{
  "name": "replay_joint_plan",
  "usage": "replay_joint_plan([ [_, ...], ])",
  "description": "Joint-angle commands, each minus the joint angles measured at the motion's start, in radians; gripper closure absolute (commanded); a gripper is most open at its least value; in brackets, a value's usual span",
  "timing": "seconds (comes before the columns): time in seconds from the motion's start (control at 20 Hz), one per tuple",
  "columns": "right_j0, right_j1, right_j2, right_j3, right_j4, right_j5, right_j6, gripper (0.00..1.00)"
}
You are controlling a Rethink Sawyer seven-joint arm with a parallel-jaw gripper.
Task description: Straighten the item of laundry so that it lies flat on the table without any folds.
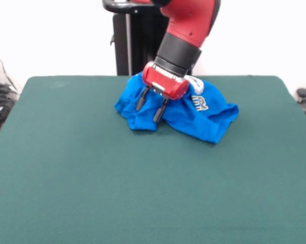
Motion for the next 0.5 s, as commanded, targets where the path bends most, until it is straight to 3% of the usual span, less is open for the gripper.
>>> replay_joint_plan([
  [0.05, -0.017, -0.109, 0.106, 0.111, 0.002, 0.157, -0.07, 0.0],
  [0.15, -0.007, -0.111, 0.093, 0.109, 0.001, 0.171, -0.073, 0.0],
  [0.2, -0.007, -0.113, 0.095, 0.105, -0.016, 0.175, -0.086, 1.0],
  [0.5, -0.064, -0.164, 0.151, 0.123, -0.027, 0.183, -0.109, 1.0],
])
